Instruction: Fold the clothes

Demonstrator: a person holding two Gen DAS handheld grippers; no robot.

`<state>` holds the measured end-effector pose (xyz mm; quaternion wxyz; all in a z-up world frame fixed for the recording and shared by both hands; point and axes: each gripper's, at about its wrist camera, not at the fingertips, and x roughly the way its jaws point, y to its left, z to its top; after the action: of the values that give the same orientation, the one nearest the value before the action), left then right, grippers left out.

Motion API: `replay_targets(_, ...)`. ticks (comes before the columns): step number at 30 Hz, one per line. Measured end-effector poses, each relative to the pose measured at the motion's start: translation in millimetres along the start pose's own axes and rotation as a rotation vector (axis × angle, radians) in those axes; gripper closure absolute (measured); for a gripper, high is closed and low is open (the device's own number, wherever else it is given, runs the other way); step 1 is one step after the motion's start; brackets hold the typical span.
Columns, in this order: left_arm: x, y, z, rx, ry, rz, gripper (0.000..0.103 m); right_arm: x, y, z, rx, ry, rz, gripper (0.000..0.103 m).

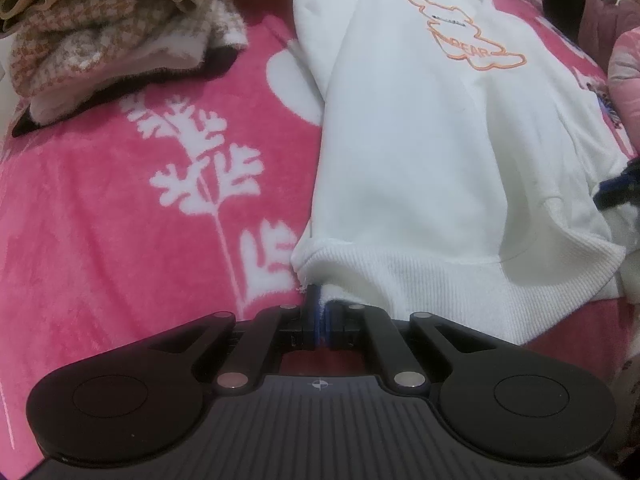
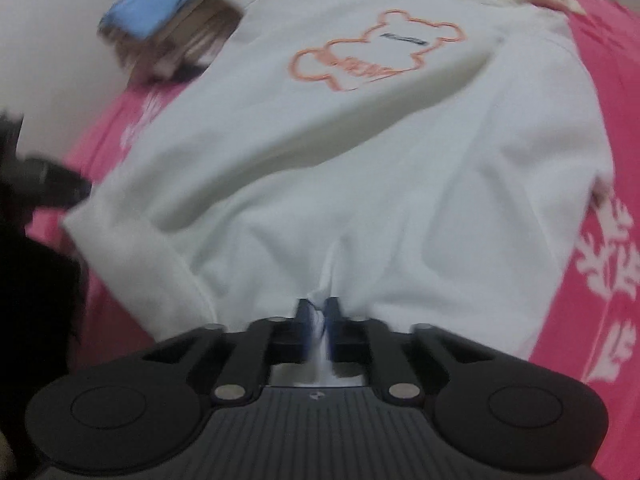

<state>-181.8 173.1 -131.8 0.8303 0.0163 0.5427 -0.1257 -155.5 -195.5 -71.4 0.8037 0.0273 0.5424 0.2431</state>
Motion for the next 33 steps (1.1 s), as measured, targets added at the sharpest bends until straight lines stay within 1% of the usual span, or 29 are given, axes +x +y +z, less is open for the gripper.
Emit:
replay_targets(2,0,-2,-1,0.010,-0.002,0.006,0.101,-14,-10,3,0.059,-0.041,0.036,0.098)
replay_targets(3,0,-2,-1,0.016,-0.003,0.009,0.101,-24,-18,7,0.092,-0.077,0.055,0.098)
replay_targets(6,0,-4,-1,0.029,-0.004,0.011,0.101,-70,-50,29,0.197,-0.234,0.100,0.098)
replay_targets(7,0,-4,-1,0.029,-0.004,0.010,0.101,-89,-64,36,0.231,-0.305,0.100,0.098)
replay_targets(8,0,-4,-1,0.030,-0.004,0.010,0.101,-113,-81,43,0.262,-0.403,0.071,0.098)
replay_targets(9,0,-4,-1,0.031,-0.005,0.010,0.101,-135,-99,47,0.299,-0.502,0.016,0.098)
replay_targets(11,0,-4,-2,0.033,-0.008,0.009,0.101,-182,-134,50,0.440,-0.720,-0.175,0.091)
replay_targets(12,0,-4,-2,0.033,-0.009,0.010,0.101,-199,-144,46,0.502,-0.799,-0.264,0.077)
replay_targets(13,0,-5,-2,0.032,-0.009,0.010,0.101,-216,-155,43,0.563,-0.877,-0.354,0.051)
replay_targets(14,0,-5,-2,0.032,-0.010,0.011,0.101,-230,-161,37,0.615,-0.946,-0.433,0.046)
replay_targets(15,0,-5,-2,0.033,-0.011,0.011,0.101,-234,-158,28,0.624,-0.974,-0.466,0.046)
replay_targets(17,0,-6,-2,0.036,-0.011,0.012,0.101,-228,-146,16,0.558,-0.952,-0.451,0.046)
replay_targets(18,0,-6,-2,0.037,-0.010,0.012,0.101,-220,-137,10,0.507,-0.906,-0.433,0.046)
replay_targets(20,1,-6,-1,0.040,-0.008,0.011,0.101,-189,-114,0,0.361,-0.716,-0.356,0.047)
replay_targets(21,1,-5,-1,0.041,-0.007,0.009,0.101,-170,-102,-5,0.294,-0.612,-0.295,0.047)
replay_targets(22,1,-5,-1,0.040,-0.005,0.005,0.101,-151,-91,-12,0.251,-0.504,-0.242,0.050)
replay_targets(24,2,-4,0,0.041,-0.003,-0.001,0.101,-112,-75,-32,0.231,-0.277,-0.159,0.050)
replay_targets(25,2,-3,0,0.042,-0.004,-0.003,0.101,-96,-71,-43,0.248,-0.187,-0.117,0.050)
replay_targets(26,2,-3,0,0.042,-0.005,-0.005,0.101,-85,-71,-56,0.300,-0.129,-0.075,0.051)
replay_targets(27,1,-3,-1,0.042,-0.008,-0.006,0.101,-78,-71,-69,0.352,-0.090,-0.045,0.054)
replay_targets(29,1,-4,-2,0.042,-0.013,-0.003,0.101,-79,-71,-87,0.407,-0.088,-0.028,0.061)
replay_targets(30,1,-5,-2,0.043,-0.015,-0.001,0.101,-83,-70,-92,0.415,-0.103,-0.023,0.075)
replay_targets(31,1,-5,-3,0.043,-0.017,0.001,0.101,-89,-67,-94,0.407,-0.136,-0.017,0.082)
replay_targets(33,1,-5,-3,0.043,-0.018,0.003,0.101,-93,-55,-86,0.372,-0.192,-0.014,0.083)
